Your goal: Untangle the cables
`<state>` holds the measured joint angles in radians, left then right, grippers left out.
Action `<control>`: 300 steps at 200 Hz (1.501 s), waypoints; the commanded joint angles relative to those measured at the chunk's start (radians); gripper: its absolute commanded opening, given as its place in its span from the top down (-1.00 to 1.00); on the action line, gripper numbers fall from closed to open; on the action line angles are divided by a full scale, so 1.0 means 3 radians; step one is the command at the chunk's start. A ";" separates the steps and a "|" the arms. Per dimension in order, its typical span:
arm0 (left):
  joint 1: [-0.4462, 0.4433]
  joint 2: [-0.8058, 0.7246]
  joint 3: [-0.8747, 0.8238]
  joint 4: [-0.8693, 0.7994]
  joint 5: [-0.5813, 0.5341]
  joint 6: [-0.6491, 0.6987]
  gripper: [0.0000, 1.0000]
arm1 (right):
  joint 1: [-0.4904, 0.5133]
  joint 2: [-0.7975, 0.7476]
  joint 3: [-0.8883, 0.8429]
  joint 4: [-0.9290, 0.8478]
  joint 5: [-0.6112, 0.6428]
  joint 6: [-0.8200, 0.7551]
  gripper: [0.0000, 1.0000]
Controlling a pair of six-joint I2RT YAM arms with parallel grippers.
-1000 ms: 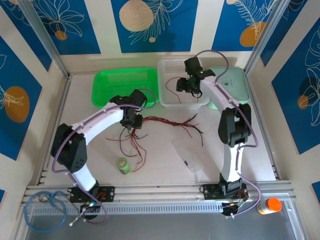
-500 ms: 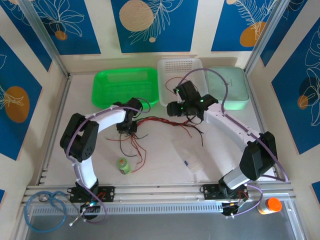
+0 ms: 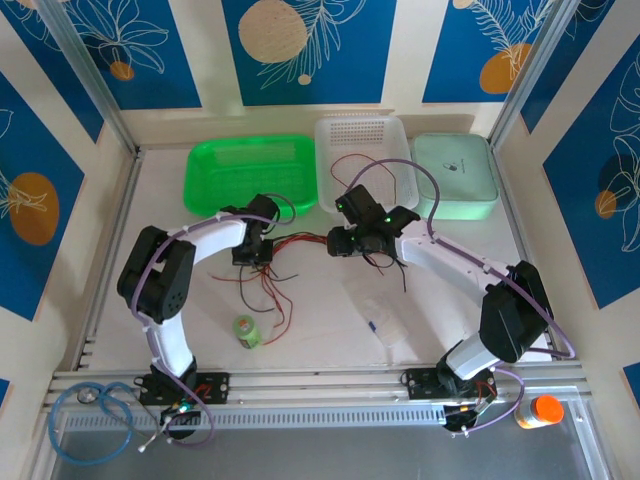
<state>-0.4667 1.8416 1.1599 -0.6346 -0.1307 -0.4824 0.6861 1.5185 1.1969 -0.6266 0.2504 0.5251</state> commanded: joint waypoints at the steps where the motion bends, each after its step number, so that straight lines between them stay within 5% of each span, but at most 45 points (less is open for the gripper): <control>1: 0.0016 -0.0027 -0.0064 0.0192 0.0056 0.0012 1.00 | 0.0000 -0.0142 -0.0063 0.0031 -0.0071 0.0065 0.13; 131: -0.0269 -0.1013 0.1503 -0.1248 0.0350 0.0631 1.00 | -0.0588 -0.0270 -0.0263 0.0685 -0.1156 0.0064 0.04; 207: -0.0392 -0.0956 0.2606 -0.1747 0.0728 0.0934 1.00 | -0.0190 -0.0071 -0.0282 0.1649 -0.0841 -0.2128 -0.12; 300: -0.0403 -0.0949 0.2827 -0.1790 0.0547 0.0944 1.00 | -0.0211 0.0727 -0.0190 0.2498 -0.1167 -0.2629 -0.11</control>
<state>-0.5804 1.5604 1.9469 -1.1465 0.0582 -0.2253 0.6151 1.7340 1.1347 0.0238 -0.0479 -0.2291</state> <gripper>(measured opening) 0.051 0.558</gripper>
